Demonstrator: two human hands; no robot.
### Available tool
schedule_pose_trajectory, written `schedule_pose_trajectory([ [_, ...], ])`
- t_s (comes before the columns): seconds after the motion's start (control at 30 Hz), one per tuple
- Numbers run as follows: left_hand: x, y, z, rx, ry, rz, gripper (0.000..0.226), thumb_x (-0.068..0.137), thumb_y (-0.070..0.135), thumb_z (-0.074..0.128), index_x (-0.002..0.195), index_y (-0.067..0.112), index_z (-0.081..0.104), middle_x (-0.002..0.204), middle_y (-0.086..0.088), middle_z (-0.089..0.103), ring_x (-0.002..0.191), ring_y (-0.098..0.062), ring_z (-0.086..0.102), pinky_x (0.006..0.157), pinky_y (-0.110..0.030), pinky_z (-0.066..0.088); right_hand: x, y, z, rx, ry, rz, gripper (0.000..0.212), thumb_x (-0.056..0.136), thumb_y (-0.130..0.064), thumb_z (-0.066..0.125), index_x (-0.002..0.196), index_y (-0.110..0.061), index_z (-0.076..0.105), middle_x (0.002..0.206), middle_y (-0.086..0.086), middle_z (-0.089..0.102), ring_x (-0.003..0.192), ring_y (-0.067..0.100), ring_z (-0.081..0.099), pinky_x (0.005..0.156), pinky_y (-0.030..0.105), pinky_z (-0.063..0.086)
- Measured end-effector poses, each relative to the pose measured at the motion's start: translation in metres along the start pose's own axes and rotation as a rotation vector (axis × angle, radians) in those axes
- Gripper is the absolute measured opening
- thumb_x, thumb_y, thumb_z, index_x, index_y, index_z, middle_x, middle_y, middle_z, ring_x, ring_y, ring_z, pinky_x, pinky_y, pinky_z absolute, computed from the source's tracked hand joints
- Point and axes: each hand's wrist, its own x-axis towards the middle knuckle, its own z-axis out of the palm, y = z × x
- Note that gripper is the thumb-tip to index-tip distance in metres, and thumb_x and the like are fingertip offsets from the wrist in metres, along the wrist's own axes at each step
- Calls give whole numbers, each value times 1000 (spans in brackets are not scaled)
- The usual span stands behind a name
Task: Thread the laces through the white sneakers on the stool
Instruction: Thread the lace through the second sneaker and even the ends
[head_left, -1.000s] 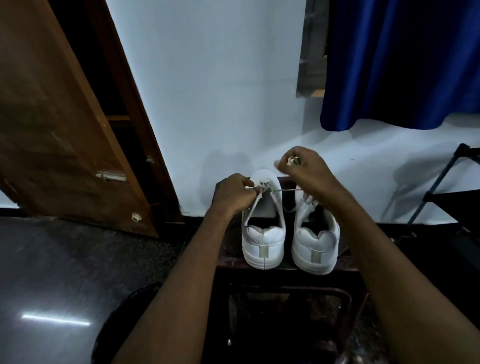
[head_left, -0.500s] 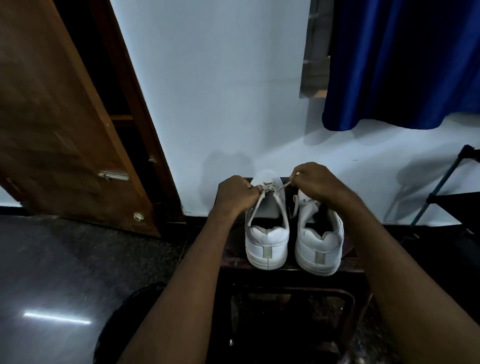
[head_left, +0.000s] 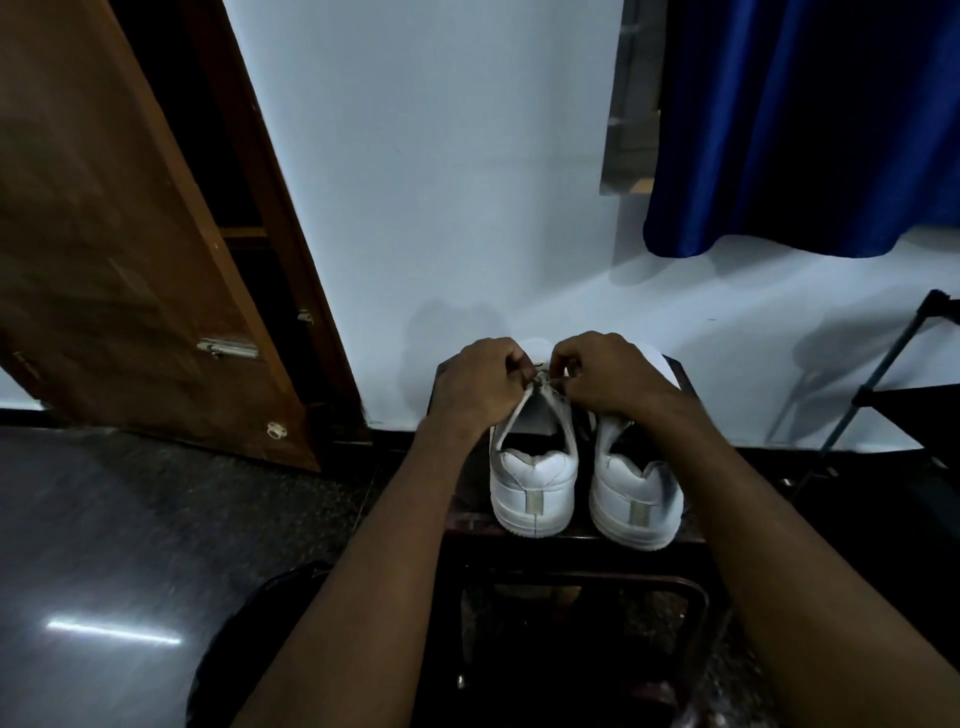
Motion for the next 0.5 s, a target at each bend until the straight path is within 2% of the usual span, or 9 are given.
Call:
schedule_pose_trajectory([
  [0.07,0,-1,-2,-30,-22,-66,3,95,36,66,94,35,68,107,12,73,102,-14,65,95,-39,53,0,-2,1,-11,11,5,15,84,-16,72,79,-31,69,82,-11,57,83,17,55,71,27,38],
  [0.13,2,-4,-1,-13,-83,-123,20,96,48,64,104,31,72,108,7,73,104,-16,65,92,-34,50,-1,-5,3,4,8,13,15,82,-13,68,79,-27,68,85,-7,60,85,19,56,72,28,39],
  [0.2,4,-7,1,22,-140,-125,36,99,54,58,96,23,76,100,1,76,99,-21,67,76,-29,47,-2,-7,4,13,9,13,13,83,-12,65,80,-25,65,86,-4,61,86,21,57,72,29,39],
  [0.27,2,-5,1,20,-173,-118,49,102,56,52,80,16,70,89,-4,73,90,-24,68,64,-29,43,-1,-8,2,16,7,0,10,85,-13,64,81,-23,64,87,-4,61,86,21,55,73,29,37],
  [0.4,-1,-3,1,48,-212,-80,52,107,52,45,72,16,60,97,-11,70,95,-28,65,81,-37,52,-3,-6,-3,42,-7,17,11,84,-11,63,82,-22,65,89,-4,62,90,22,57,73,30,36],
  [0.43,0,-4,0,28,-215,-76,50,107,48,46,77,12,63,98,-12,71,96,-28,66,82,-37,52,-3,-6,-3,47,-8,24,11,83,-10,63,82,-22,65,89,-3,63,90,23,58,72,30,37],
  [0.5,3,-9,-3,-42,-192,-99,44,105,42,51,82,8,69,90,-11,72,89,-25,66,74,-33,47,-3,-5,-2,53,3,46,9,82,-12,64,82,-20,68,90,-1,66,92,24,62,72,31,41],
])
